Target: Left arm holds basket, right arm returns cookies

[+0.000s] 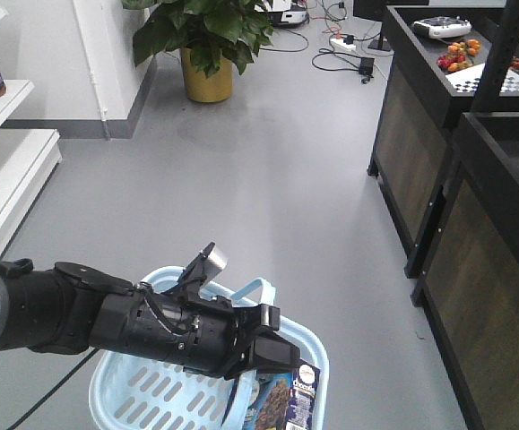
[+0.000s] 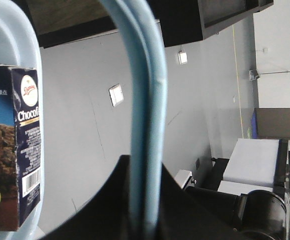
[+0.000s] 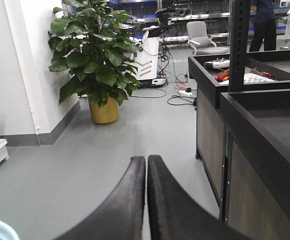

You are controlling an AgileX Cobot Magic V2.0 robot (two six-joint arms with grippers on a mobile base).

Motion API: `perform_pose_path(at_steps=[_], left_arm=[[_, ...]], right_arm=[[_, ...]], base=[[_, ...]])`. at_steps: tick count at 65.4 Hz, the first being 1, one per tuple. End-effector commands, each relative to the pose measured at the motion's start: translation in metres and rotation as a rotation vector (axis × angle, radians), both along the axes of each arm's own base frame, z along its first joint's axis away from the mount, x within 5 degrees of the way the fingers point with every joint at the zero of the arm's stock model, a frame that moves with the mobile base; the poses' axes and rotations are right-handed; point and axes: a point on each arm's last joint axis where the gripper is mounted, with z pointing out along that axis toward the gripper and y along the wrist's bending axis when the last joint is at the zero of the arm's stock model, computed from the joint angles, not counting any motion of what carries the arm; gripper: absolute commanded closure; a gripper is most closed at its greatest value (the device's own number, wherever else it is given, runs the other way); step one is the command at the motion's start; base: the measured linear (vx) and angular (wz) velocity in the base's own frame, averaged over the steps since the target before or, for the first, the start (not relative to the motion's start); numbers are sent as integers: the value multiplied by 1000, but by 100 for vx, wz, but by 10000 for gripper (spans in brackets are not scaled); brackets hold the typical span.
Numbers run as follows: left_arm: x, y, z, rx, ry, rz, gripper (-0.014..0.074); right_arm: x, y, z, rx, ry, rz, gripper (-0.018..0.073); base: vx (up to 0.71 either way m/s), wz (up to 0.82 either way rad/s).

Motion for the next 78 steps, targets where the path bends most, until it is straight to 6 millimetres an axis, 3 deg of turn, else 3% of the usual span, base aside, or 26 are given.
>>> perform_pose_path(at_steps=[1,78], left_arm=[[-1,-5,27,-106,-33,-10,603],[-1,-5,27,-106,-33,-10,603]], right_arm=[[-1,0,8,-11,-88,3,568],[-1,0,8,-11,-88,3,568]], base=[[25,5],[25,1]])
